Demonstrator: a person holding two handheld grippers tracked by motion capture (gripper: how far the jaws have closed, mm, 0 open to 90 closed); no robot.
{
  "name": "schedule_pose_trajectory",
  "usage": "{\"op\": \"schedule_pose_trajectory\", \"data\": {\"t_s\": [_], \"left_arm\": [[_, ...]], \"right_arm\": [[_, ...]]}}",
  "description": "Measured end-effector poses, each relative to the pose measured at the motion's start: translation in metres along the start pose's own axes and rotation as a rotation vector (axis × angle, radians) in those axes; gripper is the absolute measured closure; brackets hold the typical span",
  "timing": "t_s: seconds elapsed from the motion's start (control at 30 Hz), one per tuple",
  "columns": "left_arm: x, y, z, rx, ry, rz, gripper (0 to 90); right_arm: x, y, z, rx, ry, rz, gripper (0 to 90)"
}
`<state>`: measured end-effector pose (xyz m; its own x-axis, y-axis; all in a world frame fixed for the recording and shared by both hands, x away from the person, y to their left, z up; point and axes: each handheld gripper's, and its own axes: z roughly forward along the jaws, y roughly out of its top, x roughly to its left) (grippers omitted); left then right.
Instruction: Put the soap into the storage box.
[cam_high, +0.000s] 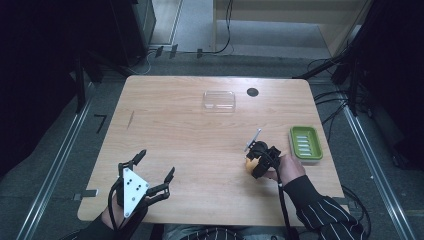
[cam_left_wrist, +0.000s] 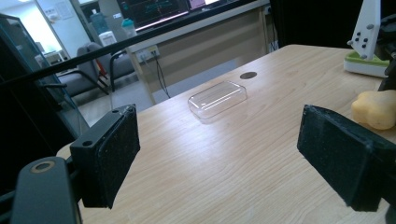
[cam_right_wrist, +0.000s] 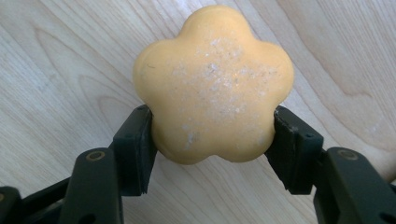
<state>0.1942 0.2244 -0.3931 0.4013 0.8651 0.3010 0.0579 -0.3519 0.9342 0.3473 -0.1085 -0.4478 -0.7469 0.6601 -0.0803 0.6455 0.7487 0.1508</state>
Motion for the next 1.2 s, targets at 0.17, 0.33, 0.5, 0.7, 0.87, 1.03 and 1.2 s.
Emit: {"op": "schedule_pose_trajectory", "data": {"t_s": [0.17,0.33,0.5,0.7,0.87,1.03,1.2], "left_arm": [[0.000,0.000,0.000,-0.001,-0.001,-0.002,13.5],[0.000,0.000,0.000,-0.001,-0.001,0.000,13.5],[0.000,0.000,0.000,-0.001,-0.001,0.000,13.5],[0.000,0.000,0.000,-0.001,-0.002,-0.002,13.5],[0.000,0.000,0.000,-0.001,-0.002,-0.002,13.5],[0.001,0.000,0.000,-0.002,-0.001,-0.003,13.5],[0.000,0.000,0.000,-0.002,-0.002,-0.002,13.5]], "right_arm": [[-0.004,-0.002,-0.003,-0.008,-0.005,0.012,39.8],[-0.007,-0.004,-0.005,-0.017,-0.011,0.015,39.8],[-0.014,-0.009,-0.009,-0.031,-0.023,0.039,39.8],[-0.020,-0.013,-0.010,-0.037,-0.034,0.046,39.8],[-0.027,-0.016,-0.012,-0.041,-0.044,0.065,39.8],[-0.033,-0.020,-0.014,-0.051,-0.050,0.083,39.8],[-0.041,-0.025,-0.017,-0.059,-0.064,0.101,39.8]]}}
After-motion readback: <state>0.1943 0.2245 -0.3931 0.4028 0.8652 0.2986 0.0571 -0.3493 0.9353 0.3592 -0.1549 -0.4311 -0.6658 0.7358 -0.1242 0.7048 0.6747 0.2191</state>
